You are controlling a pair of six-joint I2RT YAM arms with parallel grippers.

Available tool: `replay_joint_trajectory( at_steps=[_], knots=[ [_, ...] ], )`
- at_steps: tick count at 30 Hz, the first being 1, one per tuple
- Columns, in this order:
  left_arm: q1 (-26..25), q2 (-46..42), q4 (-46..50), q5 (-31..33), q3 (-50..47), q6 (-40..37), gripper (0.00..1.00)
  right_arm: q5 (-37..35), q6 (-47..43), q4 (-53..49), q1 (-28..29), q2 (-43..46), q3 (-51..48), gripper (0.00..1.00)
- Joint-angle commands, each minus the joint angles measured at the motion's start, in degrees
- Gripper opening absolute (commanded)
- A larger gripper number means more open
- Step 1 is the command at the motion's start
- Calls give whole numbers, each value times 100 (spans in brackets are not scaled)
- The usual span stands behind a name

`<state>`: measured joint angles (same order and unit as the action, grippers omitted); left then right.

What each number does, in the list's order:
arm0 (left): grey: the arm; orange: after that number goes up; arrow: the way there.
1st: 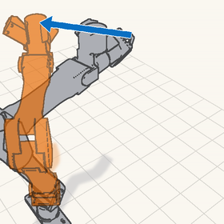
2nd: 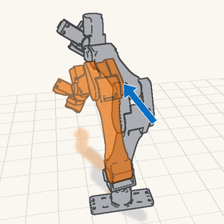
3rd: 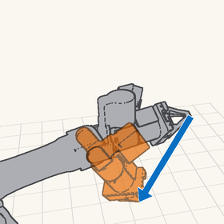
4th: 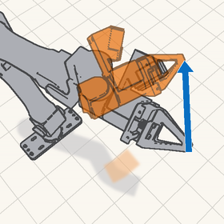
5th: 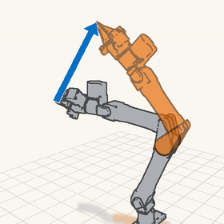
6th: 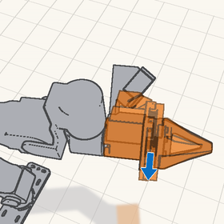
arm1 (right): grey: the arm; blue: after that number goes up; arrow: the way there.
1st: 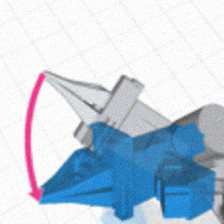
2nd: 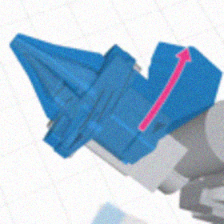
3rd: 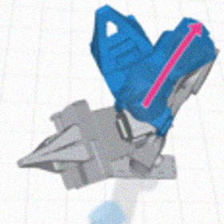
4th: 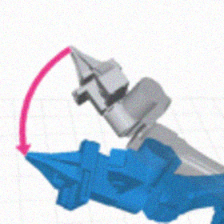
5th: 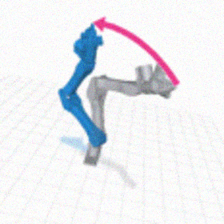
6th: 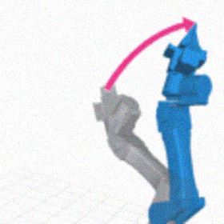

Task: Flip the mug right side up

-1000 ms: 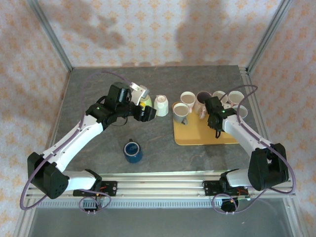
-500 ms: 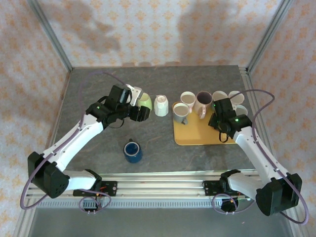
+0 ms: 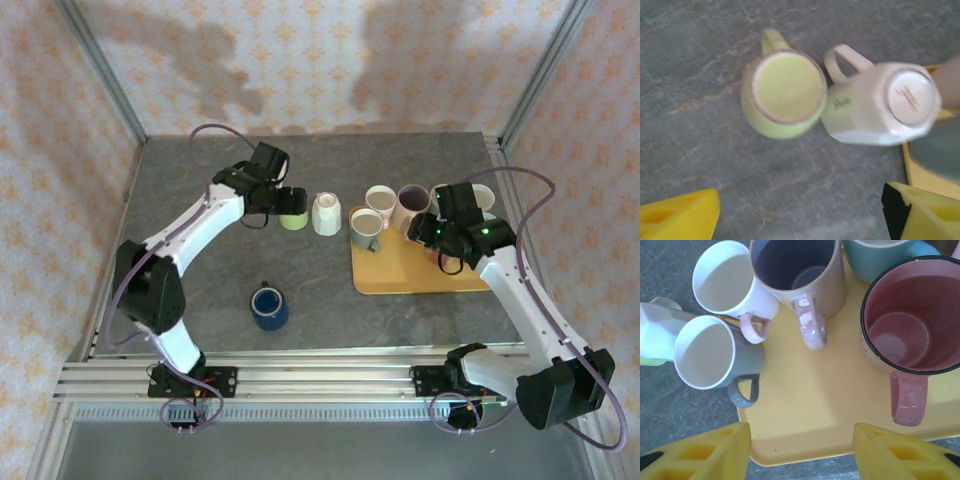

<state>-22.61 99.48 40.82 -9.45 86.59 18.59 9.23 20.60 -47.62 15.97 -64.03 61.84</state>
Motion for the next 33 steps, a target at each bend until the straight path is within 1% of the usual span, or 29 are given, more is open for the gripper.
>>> replay_joint_trajectory(
  at_steps=[1, 5, 10, 17, 20, 24, 26, 28, 31, 33],
  knots=[
    [128, 514, 419, 245, 626, -266, 87, 52, -111, -126, 8, 34, 115, 56],
    [232, 1205, 570, 209, 1190, -338, 88, 54, -90, -92, 11, 83, 67, 57],
    [299, 1633, 436, -12, 1421, -306, 87, 28, -102, -94, 6, 110, 19, 58],
    [301, 1899, 303, -210, 1530, -420, 80, -16, -162, -115, 9, 119, 36, 58],
    [306, 1960, 410, -175, 1606, -678, 73, -16, -171, -126, 2, 119, 47, 59],
    [301, 1987, 580, -41, 1617, -1150, 65, -6, -185, -116, 3, 128, 30, 59],
    [301, 1962, 632, -70, 1587, -1544, 61, 0, -192, -118, 3, 128, 27, 59],
    [299, 1883, 709, -76, 1525, -2051, 61, 19, -198, -109, 3, 128, 32, 59],
    [305, 1595, 781, 81, 1268, -2817, 64, 41, -205, -127, 3, 136, 56, 59],
    [346, 1350, 756, -141, 984, -3423, 64, 35, -218, -123, -3, 145, 56, 60]
  ],
)
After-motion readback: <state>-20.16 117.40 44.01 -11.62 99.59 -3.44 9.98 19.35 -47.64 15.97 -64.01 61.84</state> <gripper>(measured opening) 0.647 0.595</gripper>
